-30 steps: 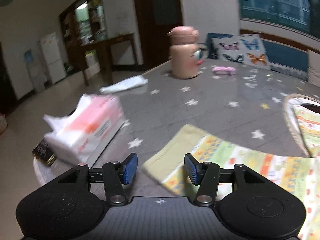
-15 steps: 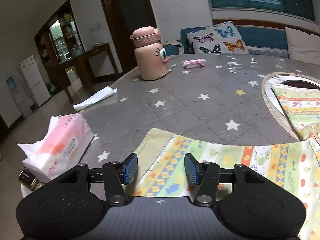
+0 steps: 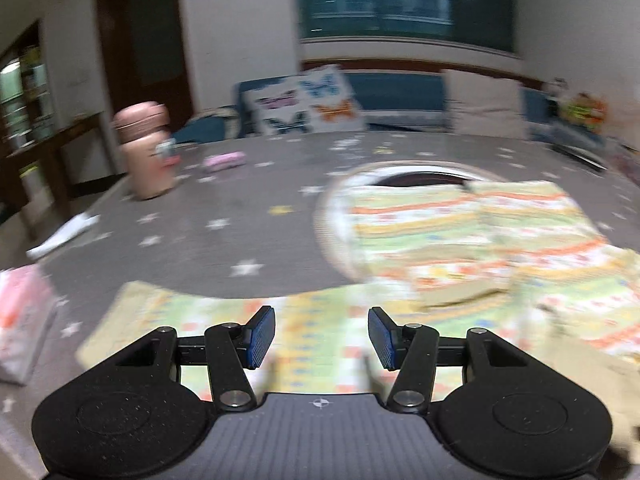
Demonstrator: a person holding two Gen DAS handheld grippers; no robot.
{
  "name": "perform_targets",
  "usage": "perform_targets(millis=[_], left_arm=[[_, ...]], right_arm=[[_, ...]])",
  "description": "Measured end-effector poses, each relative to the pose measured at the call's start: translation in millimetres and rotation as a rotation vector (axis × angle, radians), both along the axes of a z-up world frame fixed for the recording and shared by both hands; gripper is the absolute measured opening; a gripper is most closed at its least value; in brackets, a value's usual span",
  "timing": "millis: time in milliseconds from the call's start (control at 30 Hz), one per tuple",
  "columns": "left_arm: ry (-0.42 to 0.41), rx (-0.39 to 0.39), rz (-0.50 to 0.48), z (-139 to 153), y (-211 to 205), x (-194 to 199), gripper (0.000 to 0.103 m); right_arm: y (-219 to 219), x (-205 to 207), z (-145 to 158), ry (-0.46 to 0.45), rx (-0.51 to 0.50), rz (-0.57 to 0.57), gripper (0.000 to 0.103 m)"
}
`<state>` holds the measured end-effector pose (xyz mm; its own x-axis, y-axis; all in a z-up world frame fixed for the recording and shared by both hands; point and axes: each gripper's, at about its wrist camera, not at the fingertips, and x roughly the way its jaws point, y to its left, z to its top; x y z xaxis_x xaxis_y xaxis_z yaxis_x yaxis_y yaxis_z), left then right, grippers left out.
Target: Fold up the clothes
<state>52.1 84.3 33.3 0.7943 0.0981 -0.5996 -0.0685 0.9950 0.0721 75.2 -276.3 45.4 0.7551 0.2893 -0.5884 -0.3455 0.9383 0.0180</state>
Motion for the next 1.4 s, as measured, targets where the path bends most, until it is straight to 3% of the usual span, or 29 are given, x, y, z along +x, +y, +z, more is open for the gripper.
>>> perform_targets(millis=[233,533,700,833,1133,1400], left_arm=[[0.026,-0.022,-0.107,-12.7,-35.5,0.0,0.053],[0.031,-0.064,-0.133,-14.9,-38.2,-4.7,0.046],[0.041,-0.088,-0.145,-18.4,-38.3,-3.6,0.046],[0.047,-0.092,-0.155,-20.8,-40.2,-2.6,0.046],[0.051,-0.083,-0.189,-22.7,-46.5,4.6,0.044],[0.046,-0.063,-0.295,-29.0,-70.8,7.7,0.037]], right_arm=[[56.1,-21.7,2.9,0.052,0.048,0.240,0.040],[113.7,-43.1,-13.0,0.111,0.020,0.451,0.026],[128.4,-46.0,-22.8,0.117,-0.010,0.469,0.021],[128.7,-46.7,-26.6,0.116,-0.020,0.455,0.005],[98.6,-40.6,-2.0,0.107,0.114,0.370,0.004],[82.6,-32.8,8.6,0.129,0.204,0.331,0.004]])
